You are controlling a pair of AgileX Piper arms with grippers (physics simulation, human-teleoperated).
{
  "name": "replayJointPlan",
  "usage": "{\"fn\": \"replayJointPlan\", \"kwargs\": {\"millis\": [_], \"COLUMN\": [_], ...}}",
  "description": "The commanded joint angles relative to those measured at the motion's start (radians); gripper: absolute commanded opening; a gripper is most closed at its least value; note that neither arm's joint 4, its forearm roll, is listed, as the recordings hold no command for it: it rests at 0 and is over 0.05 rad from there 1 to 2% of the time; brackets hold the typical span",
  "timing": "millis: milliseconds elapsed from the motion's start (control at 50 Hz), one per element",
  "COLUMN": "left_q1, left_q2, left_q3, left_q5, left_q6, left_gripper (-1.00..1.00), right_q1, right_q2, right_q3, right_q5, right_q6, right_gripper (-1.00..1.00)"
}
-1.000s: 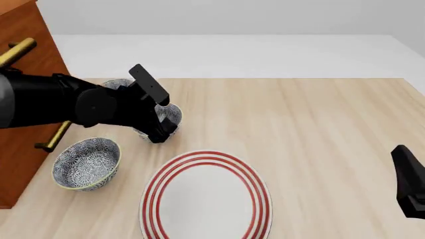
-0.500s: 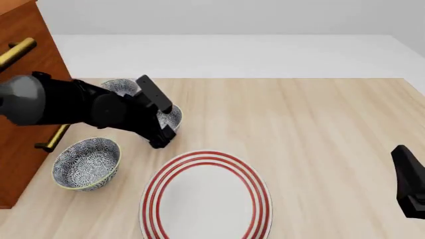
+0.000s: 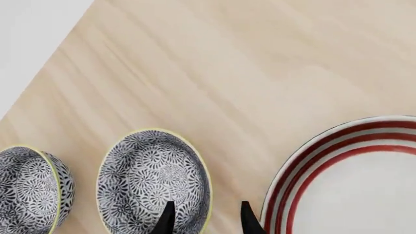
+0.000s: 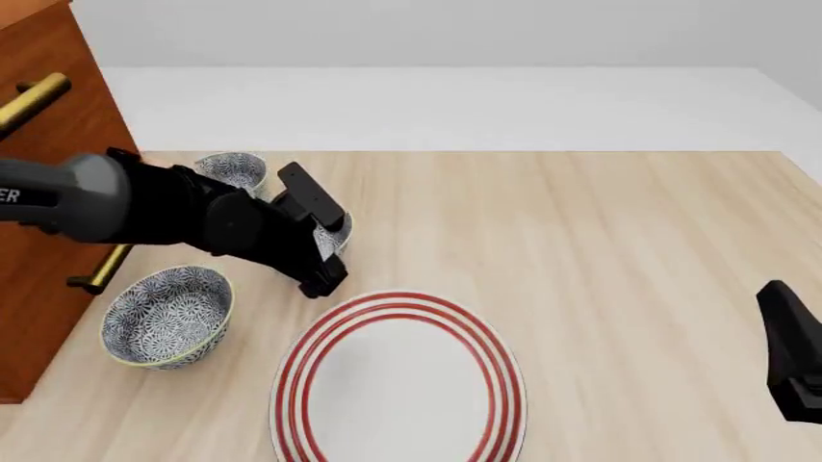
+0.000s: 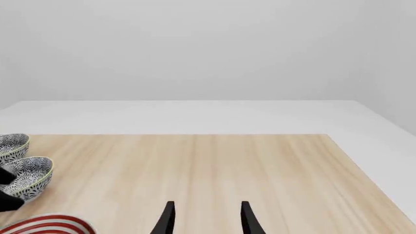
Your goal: Pick up the bowl and put it in the middle on the plate.
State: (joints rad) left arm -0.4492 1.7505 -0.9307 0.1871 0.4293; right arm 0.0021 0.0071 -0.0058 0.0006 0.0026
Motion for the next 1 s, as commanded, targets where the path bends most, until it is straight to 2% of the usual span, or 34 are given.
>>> {"fn": "replayJointPlan", "kwargs": {"millis": [20,700,720,1000], "left_q1": [0.016,0.041,0.042,0.006], "left_q2": [0.026,0.033,0.034,-0.025], "left_q3": [0.0,0.017,0.017,0.024], "left_q5": [-0.005,-0.038,-0.036,-0.017], "left_q6": [0.008,0.024,0.032,0.027], "left_gripper": [1.0,1.0,-1.0,-1.0], "right_q1": [0.0,0.0,0.0,0.0], "right_q2": [0.0,0.0,0.0,0.0], "right_q3": [0.0,0.0,0.0,0.0], "right_q5": [0.0,0.0,0.0,0.0], "right_q6": [-0.001,0.0,0.0,0.0], "right_gripper": [1.0,1.0,1.0,1.0]}}
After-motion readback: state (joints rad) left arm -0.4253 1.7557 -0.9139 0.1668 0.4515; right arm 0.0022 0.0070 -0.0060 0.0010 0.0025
